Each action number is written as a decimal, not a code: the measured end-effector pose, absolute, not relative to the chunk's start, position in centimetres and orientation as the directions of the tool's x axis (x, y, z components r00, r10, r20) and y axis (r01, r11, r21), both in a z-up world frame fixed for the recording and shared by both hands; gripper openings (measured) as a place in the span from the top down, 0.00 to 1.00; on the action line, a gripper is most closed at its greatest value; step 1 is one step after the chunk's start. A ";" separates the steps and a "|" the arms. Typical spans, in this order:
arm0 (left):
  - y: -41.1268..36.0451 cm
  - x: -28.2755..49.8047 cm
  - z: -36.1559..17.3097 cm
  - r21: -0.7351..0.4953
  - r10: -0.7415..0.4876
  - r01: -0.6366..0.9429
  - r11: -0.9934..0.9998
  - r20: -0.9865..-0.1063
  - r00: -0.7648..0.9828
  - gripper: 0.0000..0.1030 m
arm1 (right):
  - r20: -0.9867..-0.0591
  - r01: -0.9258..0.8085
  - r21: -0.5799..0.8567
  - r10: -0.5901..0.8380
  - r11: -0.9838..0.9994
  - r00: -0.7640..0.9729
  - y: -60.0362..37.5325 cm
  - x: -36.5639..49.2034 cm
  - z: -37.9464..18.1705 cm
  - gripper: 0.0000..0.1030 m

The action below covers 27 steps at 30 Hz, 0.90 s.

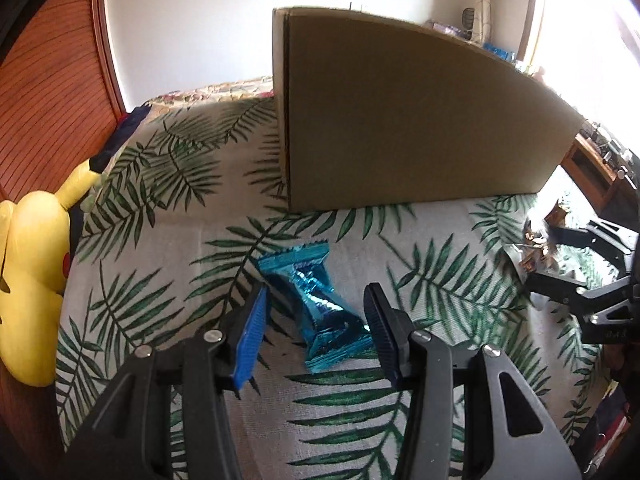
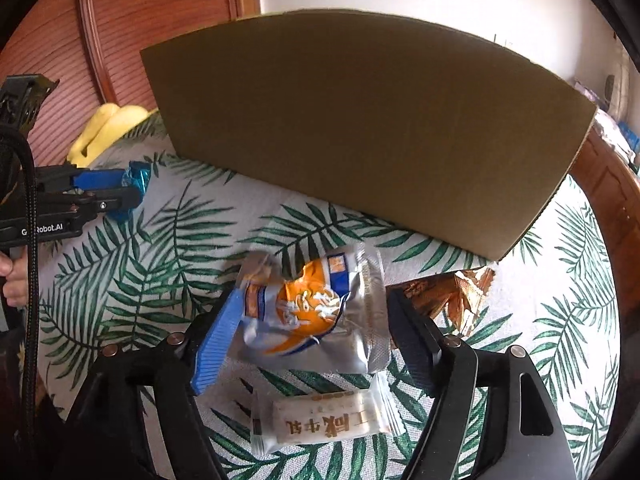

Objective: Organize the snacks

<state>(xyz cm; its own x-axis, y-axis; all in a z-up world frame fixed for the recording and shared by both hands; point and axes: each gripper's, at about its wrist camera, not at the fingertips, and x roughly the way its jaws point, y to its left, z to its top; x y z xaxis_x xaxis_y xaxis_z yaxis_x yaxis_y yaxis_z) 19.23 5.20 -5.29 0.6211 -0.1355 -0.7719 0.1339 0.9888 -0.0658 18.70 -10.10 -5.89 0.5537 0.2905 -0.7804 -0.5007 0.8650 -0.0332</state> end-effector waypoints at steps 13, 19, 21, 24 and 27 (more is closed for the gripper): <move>4.5 19.5 -5.4 -0.041 -0.104 0.113 0.993 -0.764 0.637 0.71 | -0.789 -0.520 -0.069 0.273 0.851 0.551 -8.9 18.5 -6.4 0.19; 4.0 18.8 -5.1 -0.046 -0.118 0.127 0.991 -0.754 0.646 0.82 | -0.789 -0.521 -0.070 0.272 0.851 0.551 -8.8 18.7 -6.5 0.18; 3.9 18.4 -4.9 -0.058 -0.131 0.133 0.989 -0.751 0.647 0.82 | -0.789 -0.521 -0.071 0.272 0.851 0.551 -8.7 18.7 -6.5 0.18; 3.5 17.7 -4.6 -0.069 -0.146 0.143 0.987 -0.745 0.651 0.82 | -0.789 -0.521 -0.070 0.272 0.851 0.551 -8.7 18.7 -6.5 0.18; 3.1 17.2 -4.1 -0.086 -0.167 0.155 0.984 -0.739 0.653 0.82 | -0.789 -0.521 -0.070 0.272 0.851 0.551 -8.8 18.7 -6.5 0.18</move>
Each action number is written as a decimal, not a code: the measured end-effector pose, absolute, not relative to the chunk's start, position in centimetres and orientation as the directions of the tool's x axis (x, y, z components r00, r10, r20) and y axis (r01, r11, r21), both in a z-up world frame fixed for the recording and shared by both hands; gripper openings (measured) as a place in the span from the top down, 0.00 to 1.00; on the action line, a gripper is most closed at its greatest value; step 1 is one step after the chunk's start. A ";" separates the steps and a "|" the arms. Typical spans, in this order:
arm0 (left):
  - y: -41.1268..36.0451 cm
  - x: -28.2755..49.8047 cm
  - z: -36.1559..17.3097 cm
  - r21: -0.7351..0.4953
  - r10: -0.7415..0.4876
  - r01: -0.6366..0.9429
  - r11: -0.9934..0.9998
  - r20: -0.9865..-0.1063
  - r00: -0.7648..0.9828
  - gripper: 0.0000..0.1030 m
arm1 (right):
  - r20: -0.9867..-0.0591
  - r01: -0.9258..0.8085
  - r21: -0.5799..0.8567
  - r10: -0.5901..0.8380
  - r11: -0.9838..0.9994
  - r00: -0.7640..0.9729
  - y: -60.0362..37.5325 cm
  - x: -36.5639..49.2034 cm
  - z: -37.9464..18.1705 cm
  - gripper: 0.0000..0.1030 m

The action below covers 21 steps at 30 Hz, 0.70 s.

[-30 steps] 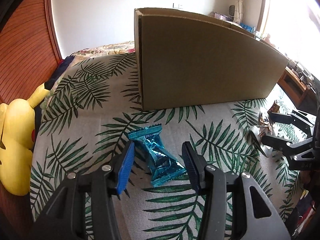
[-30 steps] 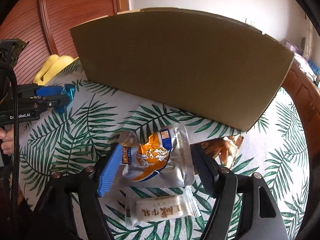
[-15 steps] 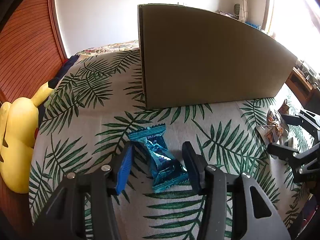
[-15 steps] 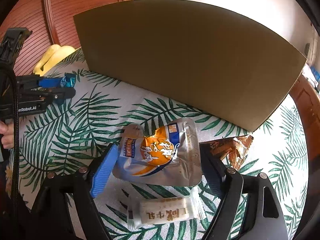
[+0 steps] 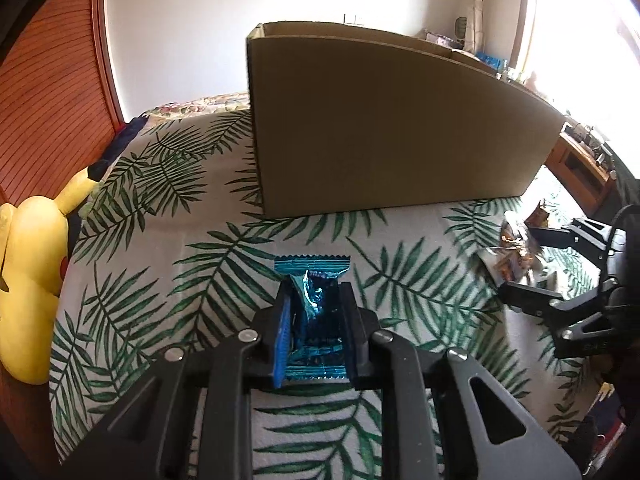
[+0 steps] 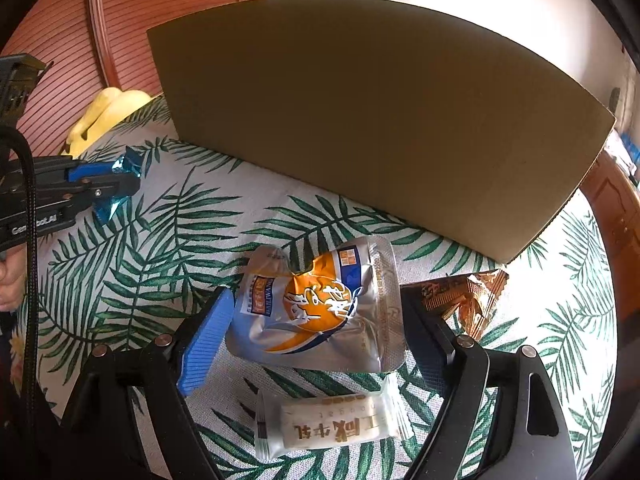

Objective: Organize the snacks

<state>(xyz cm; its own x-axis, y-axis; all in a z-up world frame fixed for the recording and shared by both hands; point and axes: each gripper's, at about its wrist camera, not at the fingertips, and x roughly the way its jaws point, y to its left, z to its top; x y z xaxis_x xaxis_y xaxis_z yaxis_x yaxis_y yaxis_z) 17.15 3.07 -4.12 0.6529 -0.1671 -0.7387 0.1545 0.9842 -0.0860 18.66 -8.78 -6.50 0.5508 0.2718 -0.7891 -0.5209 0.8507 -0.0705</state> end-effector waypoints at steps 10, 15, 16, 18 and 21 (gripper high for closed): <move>1.7 16.4 -2.7 -0.117 -0.213 0.185 0.976 -0.713 0.668 0.81 | -0.790 -0.523 -0.072 0.271 0.849 0.550 -8.7 18.7 -6.5 0.17; 1.2 16.1 -2.5 -0.134 -0.236 0.201 0.970 -0.704 0.670 0.81 | -0.791 -0.525 -0.075 0.270 0.847 0.549 -8.6 18.7 -6.6 0.17; 1.1 16.1 -2.4 -0.136 -0.239 0.204 0.970 -0.702 0.671 0.81 | -0.791 -0.526 -0.075 0.270 0.847 0.549 -8.6 18.7 -6.5 0.17; 1.0 16.1 -2.4 -0.139 -0.245 0.208 0.968 -0.698 0.673 0.81 | -0.790 -0.525 -0.078 0.268 0.848 0.551 -8.6 18.7 -6.5 0.18; 1.0 16.0 -2.2 -0.150 -0.254 0.209 0.966 -0.693 0.675 0.81 | -0.788 -0.525 -0.082 0.267 0.847 0.554 -8.5 18.6 -6.5 0.23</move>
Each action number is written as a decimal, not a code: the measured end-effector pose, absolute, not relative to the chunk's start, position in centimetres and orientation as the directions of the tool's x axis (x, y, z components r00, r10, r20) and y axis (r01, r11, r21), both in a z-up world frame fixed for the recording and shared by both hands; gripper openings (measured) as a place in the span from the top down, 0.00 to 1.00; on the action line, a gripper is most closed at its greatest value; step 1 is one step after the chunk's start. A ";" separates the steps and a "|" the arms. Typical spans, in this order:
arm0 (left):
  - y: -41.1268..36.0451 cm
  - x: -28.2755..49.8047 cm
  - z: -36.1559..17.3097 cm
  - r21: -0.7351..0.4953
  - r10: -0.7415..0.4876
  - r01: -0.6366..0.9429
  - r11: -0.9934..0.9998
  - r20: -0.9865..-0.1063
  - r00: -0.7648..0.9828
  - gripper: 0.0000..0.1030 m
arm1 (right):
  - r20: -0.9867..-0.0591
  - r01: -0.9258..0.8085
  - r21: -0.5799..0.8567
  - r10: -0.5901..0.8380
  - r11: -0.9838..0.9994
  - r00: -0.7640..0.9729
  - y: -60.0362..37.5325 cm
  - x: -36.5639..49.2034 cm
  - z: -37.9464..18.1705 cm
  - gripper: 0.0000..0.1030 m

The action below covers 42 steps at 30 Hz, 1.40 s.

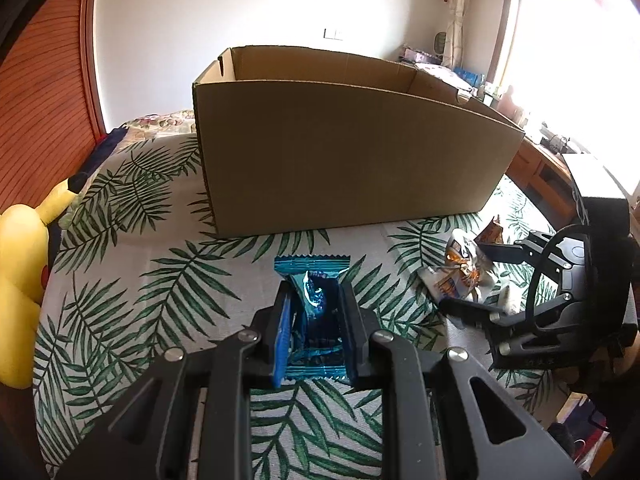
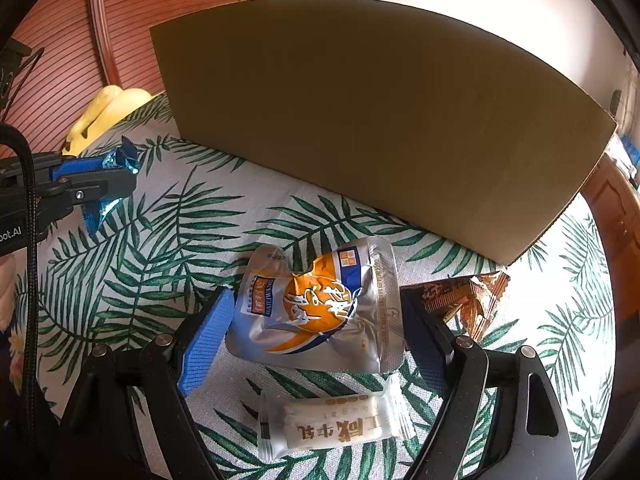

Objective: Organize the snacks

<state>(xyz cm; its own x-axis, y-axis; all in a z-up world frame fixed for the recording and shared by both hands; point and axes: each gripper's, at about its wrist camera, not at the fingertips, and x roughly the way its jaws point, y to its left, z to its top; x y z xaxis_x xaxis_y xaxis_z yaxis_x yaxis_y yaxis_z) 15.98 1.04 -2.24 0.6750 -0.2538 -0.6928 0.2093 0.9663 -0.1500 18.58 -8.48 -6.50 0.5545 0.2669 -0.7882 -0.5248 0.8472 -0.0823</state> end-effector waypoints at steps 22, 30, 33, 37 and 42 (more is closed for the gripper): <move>1.7 16.0 -2.5 -0.162 -0.256 0.201 0.966 -0.695 0.672 0.81 | -0.780 -0.577 0.019 0.374 0.816 0.503 -8.2 18.2 -5.7 1.00; 2.0 16.1 -2.6 -0.161 -0.250 0.193 0.968 -0.695 0.675 0.81 | -0.786 -0.567 -0.003 0.349 0.823 0.510 -8.2 18.1 -5.9 0.99; 3.1 16.1 -2.1 -0.161 -0.238 0.175 0.971 -0.689 0.685 0.81 | -0.773 -0.574 0.014 0.374 0.819 0.513 -8.0 18.3 -5.2 0.91; 4.7 15.9 -1.5 -0.159 -0.219 0.152 0.976 -0.679 0.701 0.81 | -0.763 -0.608 0.035 0.414 0.793 0.497 -6.1 19.4 -4.4 0.57; 7.0 15.4 -1.3 -0.164 -0.199 0.119 0.979 -0.675 0.711 0.81 | -0.769 -0.659 0.043 0.445 0.751 0.458 -3.1 21.5 -4.1 0.44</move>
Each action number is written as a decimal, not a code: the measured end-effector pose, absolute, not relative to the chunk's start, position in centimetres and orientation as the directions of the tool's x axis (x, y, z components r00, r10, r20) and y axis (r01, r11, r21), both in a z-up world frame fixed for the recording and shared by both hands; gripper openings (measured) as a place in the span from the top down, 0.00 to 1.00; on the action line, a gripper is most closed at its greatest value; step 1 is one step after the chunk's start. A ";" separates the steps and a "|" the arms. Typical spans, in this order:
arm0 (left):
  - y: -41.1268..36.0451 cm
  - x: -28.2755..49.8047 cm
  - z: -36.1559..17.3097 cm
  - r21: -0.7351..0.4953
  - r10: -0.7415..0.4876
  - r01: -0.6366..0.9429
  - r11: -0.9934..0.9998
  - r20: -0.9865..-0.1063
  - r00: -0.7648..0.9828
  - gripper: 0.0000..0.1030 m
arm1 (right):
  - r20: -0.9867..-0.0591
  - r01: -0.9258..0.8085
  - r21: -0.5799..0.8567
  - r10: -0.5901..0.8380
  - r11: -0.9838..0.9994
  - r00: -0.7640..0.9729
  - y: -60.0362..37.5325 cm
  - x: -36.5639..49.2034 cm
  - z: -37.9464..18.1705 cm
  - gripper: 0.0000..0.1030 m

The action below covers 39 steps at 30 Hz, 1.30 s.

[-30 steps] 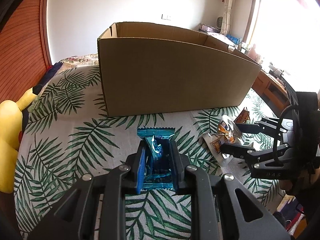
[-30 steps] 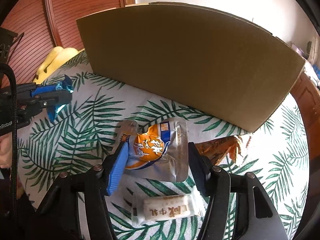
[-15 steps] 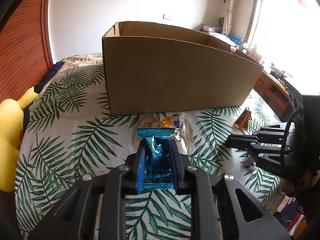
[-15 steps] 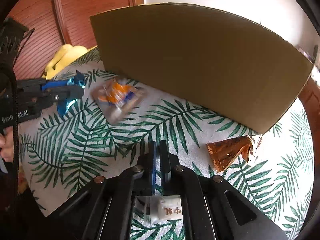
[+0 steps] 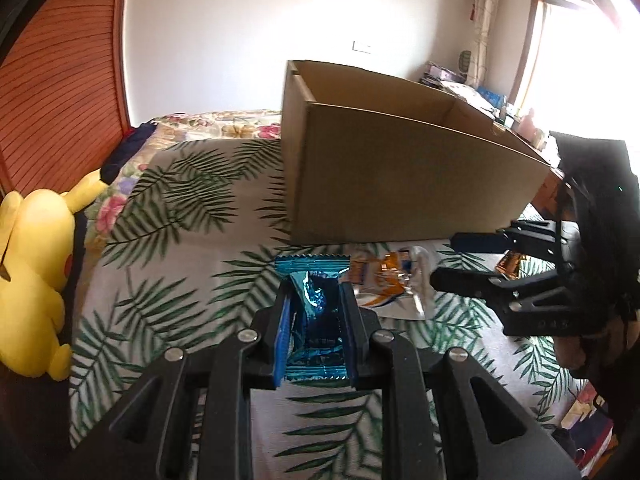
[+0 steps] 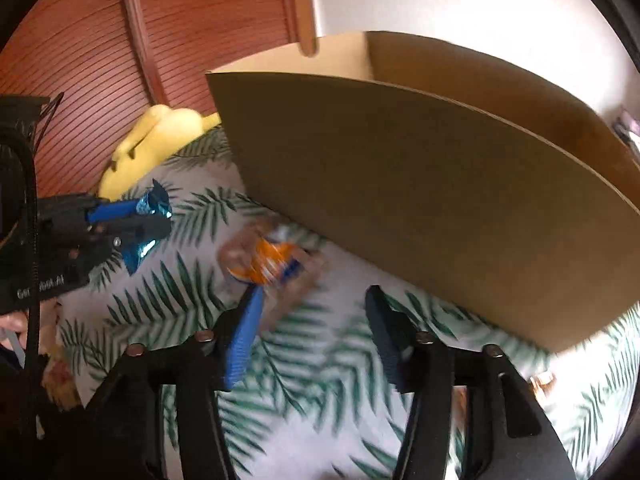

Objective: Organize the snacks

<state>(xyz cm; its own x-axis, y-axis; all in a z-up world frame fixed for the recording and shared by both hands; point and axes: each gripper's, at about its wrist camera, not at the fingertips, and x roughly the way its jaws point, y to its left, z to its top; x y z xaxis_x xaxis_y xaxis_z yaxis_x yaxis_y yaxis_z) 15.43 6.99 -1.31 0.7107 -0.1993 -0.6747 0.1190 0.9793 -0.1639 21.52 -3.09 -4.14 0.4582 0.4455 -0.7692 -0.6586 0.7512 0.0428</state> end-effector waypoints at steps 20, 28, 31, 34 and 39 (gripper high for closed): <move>9.5 15.3 -1.6 -0.190 -0.202 0.098 0.977 -0.667 0.717 0.81 | -0.788 -0.763 -0.139 0.396 0.631 0.471 2.1 21.9 -4.1 0.39; 10.2 15.1 -1.5 -0.185 -0.189 0.085 0.979 -0.667 0.721 0.81 | -0.829 -0.812 -0.097 0.405 0.576 0.386 4.5 22.8 -5.0 0.39; 10.5 15.0 -1.6 -0.189 -0.186 0.078 0.979 -0.670 0.719 0.81 | -0.853 -0.832 -0.099 0.384 0.546 0.354 5.0 23.0 -5.8 0.39; 10.6 15.0 -1.8 -0.194 -0.188 0.075 0.978 -0.669 0.719 0.81 | -0.871 -0.841 -0.120 0.350 0.528 0.344 5.7 22.7 -6.6 0.41; 10.5 15.0 -1.8 -0.196 -0.190 0.077 0.978 -0.669 0.719 0.81 | -0.881 -0.838 -0.099 0.345 0.537 0.325 4.7 22.2 -6.9 0.43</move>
